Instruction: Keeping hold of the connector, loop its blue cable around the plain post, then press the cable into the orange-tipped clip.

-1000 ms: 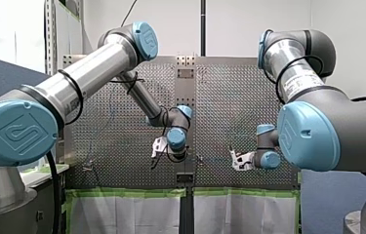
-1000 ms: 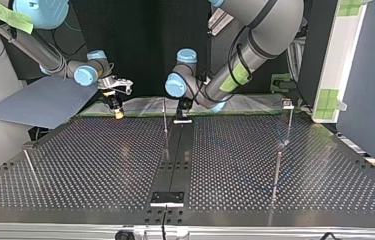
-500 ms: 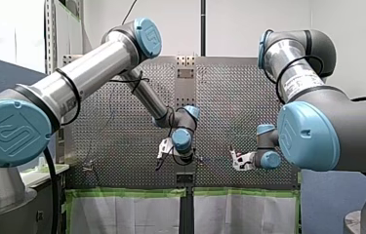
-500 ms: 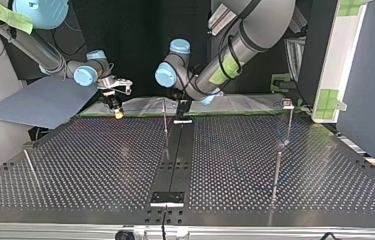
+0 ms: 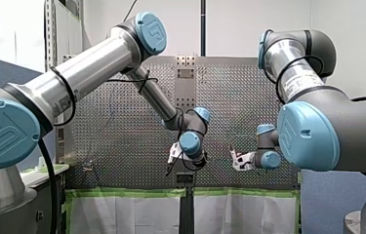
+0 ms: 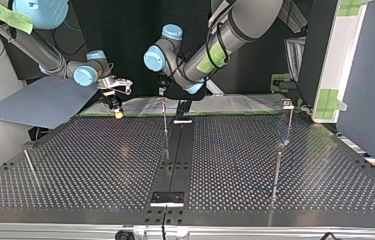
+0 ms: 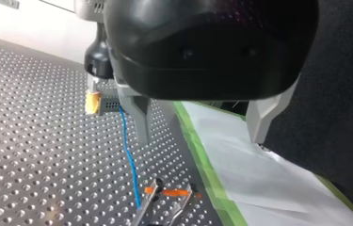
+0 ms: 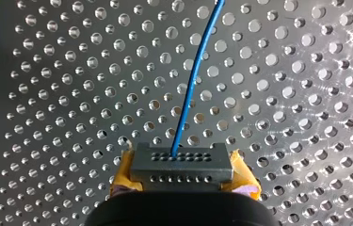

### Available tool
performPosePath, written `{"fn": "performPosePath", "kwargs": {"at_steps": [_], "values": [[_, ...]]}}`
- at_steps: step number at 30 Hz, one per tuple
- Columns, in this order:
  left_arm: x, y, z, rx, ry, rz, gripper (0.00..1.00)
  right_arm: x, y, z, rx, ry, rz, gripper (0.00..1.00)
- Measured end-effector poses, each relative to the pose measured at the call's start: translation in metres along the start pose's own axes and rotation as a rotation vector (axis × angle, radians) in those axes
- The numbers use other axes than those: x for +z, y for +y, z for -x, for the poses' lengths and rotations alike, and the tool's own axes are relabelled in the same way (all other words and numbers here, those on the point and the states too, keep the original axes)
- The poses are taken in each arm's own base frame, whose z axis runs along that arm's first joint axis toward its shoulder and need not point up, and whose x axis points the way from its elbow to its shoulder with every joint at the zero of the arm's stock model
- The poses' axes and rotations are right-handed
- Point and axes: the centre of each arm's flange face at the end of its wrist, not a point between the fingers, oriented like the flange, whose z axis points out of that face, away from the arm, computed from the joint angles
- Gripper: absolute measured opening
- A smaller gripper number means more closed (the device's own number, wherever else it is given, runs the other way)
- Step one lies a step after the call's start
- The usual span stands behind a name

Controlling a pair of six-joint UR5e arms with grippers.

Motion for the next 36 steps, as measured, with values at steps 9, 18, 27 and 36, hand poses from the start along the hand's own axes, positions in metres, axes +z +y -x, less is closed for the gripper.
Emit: {"fn": "performPosePath", "kwargs": {"at_steps": [9, 18, 27, 36], "values": [[0.001, 0.000, 0.000, -0.018, -0.009, 0.001, 1.00, 0.000, 0.000, 0.000, 0.001, -0.001, 0.000, 0.00], [0.002, 0.002, 0.001, -0.032, -0.015, 0.005, 1.00, 0.000, -0.001, 0.000, 0.001, -0.001, -0.002, 0.00], [0.001, 0.013, -0.002, -0.093, 0.008, 0.081, 1.00, 0.000, -0.003, -0.001, 0.001, -0.002, -0.005, 0.00], [0.000, 0.024, -0.004, -0.155, 0.034, 0.128, 1.00, 0.000, -0.004, -0.001, 0.000, -0.002, -0.007, 0.00]]}}
